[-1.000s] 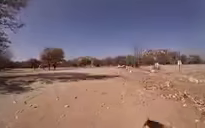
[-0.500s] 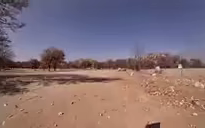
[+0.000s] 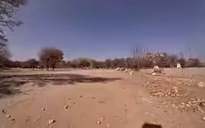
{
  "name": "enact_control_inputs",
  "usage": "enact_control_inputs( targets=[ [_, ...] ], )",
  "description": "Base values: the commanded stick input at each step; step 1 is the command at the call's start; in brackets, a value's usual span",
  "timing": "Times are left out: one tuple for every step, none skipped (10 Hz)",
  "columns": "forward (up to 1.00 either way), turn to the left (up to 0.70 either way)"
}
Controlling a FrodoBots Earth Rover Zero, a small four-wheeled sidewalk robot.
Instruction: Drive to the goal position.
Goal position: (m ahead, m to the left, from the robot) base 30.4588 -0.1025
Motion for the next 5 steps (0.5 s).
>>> enact_control_inputs(
  targets=[
    [0.5, 0.0],
    [0.5, 0.0],
    [0.5, 0.0],
    [0.5, 0.0],
    [0.5, 0.0]
  ],
)
